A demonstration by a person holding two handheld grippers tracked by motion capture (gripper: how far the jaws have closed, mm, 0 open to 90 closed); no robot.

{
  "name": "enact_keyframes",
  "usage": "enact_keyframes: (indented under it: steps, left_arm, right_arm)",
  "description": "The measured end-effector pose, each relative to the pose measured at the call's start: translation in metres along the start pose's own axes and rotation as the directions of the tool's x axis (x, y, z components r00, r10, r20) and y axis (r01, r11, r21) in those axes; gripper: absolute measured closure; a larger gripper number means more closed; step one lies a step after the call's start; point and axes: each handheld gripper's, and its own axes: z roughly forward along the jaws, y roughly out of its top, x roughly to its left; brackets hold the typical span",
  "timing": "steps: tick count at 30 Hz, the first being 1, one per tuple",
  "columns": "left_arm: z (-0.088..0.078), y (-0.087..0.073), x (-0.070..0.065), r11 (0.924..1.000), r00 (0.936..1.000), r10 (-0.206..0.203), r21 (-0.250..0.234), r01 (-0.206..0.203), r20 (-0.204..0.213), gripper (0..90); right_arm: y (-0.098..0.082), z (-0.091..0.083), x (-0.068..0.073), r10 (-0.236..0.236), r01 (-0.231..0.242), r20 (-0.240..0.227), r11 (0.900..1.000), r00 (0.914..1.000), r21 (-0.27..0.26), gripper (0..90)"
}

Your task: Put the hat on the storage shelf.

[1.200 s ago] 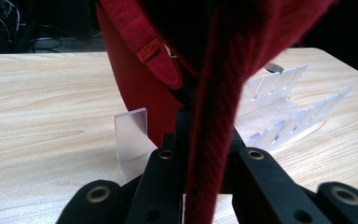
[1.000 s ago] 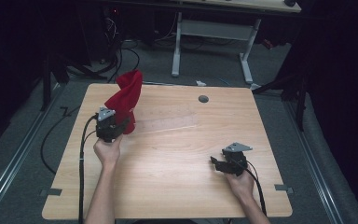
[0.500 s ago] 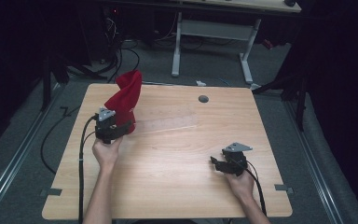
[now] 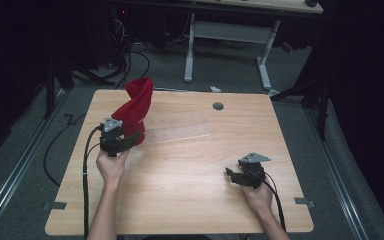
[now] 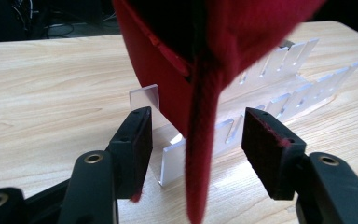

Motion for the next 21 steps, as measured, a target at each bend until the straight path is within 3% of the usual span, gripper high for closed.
enact_keyframes:
  steps: [21]
  left_arm:
    - [-0.018,0.001,-0.003,0.9995,0.9995,0.031,-0.010,-0.031,0.005,38.6]
  right_arm:
    - [0.000,0.000,0.000,0.000,0.000,0.000,1.000,1.0000,0.000,36.5]
